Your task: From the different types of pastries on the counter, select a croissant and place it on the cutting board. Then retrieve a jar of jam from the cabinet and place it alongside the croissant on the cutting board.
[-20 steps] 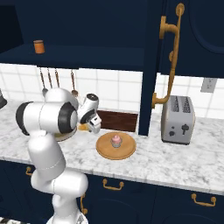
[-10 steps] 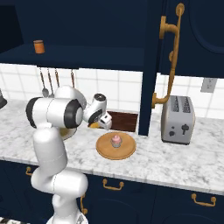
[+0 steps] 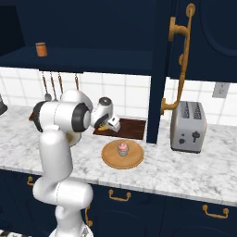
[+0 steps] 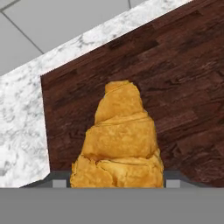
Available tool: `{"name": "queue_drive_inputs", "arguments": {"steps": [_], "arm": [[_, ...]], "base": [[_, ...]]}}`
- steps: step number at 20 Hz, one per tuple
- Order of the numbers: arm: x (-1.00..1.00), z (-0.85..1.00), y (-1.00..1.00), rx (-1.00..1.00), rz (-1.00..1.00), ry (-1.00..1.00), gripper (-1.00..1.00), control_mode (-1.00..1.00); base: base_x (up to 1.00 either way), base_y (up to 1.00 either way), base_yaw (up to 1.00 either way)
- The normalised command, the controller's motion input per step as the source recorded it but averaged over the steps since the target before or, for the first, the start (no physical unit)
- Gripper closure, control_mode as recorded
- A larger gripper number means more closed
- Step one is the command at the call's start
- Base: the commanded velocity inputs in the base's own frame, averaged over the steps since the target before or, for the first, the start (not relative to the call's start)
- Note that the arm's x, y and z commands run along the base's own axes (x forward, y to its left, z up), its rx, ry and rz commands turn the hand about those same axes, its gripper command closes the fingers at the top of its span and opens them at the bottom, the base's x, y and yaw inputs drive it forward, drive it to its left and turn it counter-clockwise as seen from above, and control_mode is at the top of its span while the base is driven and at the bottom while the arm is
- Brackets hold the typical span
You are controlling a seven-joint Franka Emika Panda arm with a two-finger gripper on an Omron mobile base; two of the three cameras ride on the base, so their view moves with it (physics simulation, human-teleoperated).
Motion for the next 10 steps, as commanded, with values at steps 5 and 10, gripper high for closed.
{"name": "queue_drive_inputs", "arguments": {"steps": [5,10], "arm": [[0.21,0.0,-0.13,0.0,0.02,-0.07,1.0,-1.0],[0.64,0.01,-0.09,0.0,0.01,-0.03,1.0,-1.0]], "base": [[0.0,0.0,0.0],[0.0,0.0,0.0]]}}
